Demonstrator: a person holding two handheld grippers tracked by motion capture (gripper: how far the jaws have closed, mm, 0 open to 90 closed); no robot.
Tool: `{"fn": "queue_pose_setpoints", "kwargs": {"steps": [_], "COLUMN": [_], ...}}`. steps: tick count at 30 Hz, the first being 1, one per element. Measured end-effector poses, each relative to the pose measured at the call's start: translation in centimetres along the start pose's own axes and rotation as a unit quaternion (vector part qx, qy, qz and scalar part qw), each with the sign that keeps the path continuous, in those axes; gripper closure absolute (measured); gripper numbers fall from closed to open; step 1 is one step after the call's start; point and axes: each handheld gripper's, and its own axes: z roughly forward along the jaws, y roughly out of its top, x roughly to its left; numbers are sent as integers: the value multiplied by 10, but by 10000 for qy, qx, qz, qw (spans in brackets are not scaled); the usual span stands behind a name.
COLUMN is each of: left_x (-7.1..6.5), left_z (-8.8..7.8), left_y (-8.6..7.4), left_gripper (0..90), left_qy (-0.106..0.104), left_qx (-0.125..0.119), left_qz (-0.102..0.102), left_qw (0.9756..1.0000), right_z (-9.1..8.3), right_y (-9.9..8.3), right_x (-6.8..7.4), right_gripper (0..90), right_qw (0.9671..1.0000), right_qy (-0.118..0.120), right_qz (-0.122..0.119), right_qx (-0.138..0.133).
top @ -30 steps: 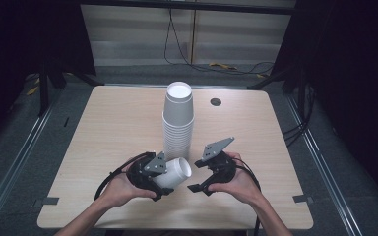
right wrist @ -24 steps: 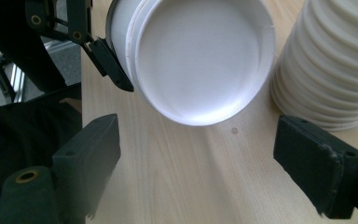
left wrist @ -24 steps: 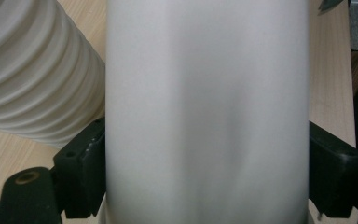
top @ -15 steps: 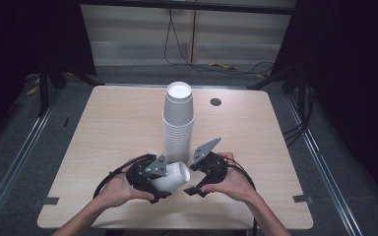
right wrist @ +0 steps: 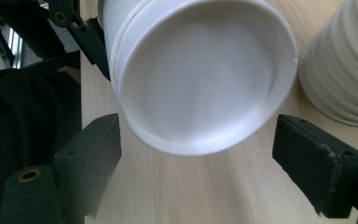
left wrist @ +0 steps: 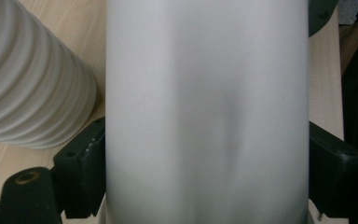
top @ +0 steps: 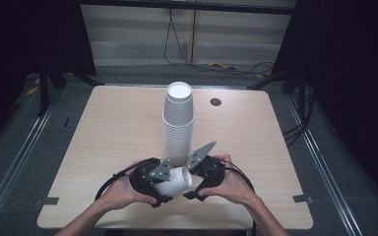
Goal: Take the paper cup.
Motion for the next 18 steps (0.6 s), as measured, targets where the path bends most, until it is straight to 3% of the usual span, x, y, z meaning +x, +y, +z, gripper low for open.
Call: {"fn": "queue_pose_setpoints", "kwargs": {"steps": [8,17,18], "left_x": [-7,-12,-12], "left_z": [4,11,11], "left_y": [4,4,5], "left_gripper": [153,153,153], "left_qy": [-122,-93,-146], "left_qx": [63,102,191], "left_qz": [123,261,332], "left_qw": [9998,9996,9992], "right_z": [5,11,11], "right_y": [4,9,9], "right_x": [4,10,10], "right_gripper": [154,145,145], "right_qw": [9997,9991,9990], "right_qy": [204,340,380], "right_qz": [-114,-221,-208], "right_qx": [18,87,82]}}
